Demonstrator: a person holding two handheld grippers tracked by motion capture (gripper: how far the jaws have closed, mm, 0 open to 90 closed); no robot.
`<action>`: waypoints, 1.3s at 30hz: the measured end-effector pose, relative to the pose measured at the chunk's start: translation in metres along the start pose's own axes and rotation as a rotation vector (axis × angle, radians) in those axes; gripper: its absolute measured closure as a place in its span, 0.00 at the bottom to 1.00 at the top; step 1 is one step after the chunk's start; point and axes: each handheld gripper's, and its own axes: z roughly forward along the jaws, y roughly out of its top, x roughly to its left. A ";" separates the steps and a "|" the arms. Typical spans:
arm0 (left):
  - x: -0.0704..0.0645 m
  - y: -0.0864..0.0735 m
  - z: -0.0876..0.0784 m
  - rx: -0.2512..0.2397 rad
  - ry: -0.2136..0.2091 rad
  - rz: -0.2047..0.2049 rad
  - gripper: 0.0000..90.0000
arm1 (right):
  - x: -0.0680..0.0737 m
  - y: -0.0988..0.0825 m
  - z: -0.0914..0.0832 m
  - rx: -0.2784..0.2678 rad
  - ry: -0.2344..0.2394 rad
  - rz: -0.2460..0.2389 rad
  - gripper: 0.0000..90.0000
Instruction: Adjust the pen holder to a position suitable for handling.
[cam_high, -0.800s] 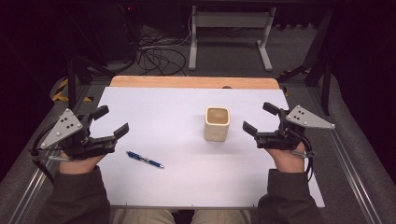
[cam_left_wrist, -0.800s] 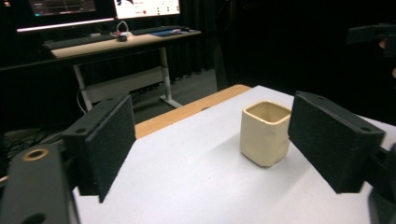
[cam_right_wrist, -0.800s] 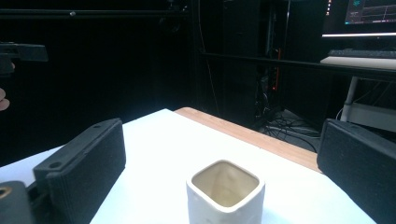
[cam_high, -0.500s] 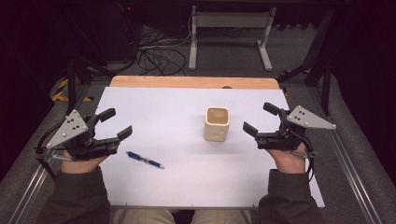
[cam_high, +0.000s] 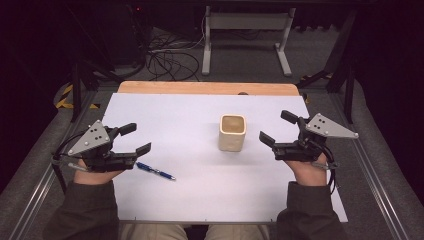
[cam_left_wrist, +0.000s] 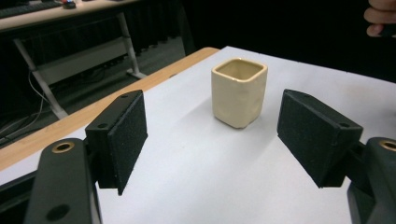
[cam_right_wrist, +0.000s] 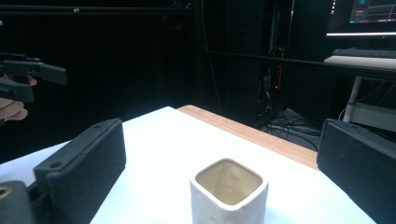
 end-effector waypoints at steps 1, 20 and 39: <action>0.000 -0.001 0.001 0.006 -0.002 0.001 0.28 | 0.000 0.000 0.000 0.000 0.000 0.000 0.02; 0.003 -0.016 0.024 0.108 -0.052 0.019 0.32 | 0.000 -0.001 0.001 0.009 0.015 -0.007 0.02; 0.006 -0.031 0.039 0.198 -0.088 0.030 0.33 | -0.002 -0.001 0.001 0.023 0.014 -0.008 0.02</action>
